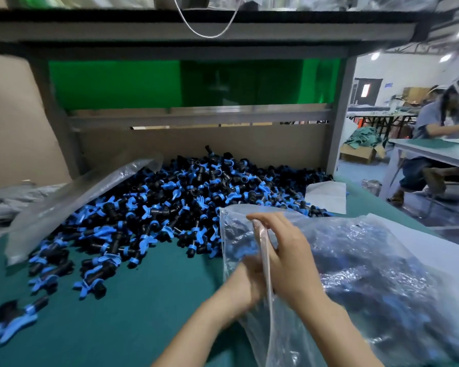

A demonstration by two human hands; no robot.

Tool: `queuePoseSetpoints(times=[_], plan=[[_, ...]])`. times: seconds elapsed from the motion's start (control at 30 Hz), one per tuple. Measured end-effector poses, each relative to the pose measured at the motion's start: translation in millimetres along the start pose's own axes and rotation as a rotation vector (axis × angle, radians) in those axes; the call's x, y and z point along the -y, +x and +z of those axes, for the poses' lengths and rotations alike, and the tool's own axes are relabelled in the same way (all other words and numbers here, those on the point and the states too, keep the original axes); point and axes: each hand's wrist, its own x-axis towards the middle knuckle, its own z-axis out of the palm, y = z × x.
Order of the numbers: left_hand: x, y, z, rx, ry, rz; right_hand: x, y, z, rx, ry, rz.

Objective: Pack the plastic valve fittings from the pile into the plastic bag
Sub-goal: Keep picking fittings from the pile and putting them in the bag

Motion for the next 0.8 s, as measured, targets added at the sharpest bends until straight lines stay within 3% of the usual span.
queuePoseSetpoints(times=[0.1, 0.17, 0.23, 0.4, 0.53, 0.73, 0.8], plan=[[47, -15, -60, -0.279, 0.11, 0.062, -17, -17, 21, 0.04, -0.01, 0.068], [78, -27, -98, -0.52, 0.356, 0.039, -30, -28, 34, 0.078, -0.032, 0.112], [97, -31, -124, -0.655, 0.514, -0.023, -42, -36, 42, 0.139, -0.054, 0.173], [109, 2, -131, -0.667, 0.965, -0.058, -57, -37, 48, 0.222, -0.023, 0.259], [109, 29, -130, -0.659, 1.116, -0.072, -60, -37, 49, 0.232, -0.054, 0.247], [99, 45, -128, -0.701, 1.031, -0.081, -62, -38, 50, 0.231, -0.073, 0.238], [97, 36, -129, -0.743, 0.836, -0.067, -62, -38, 50, 0.236, -0.076, 0.242]])
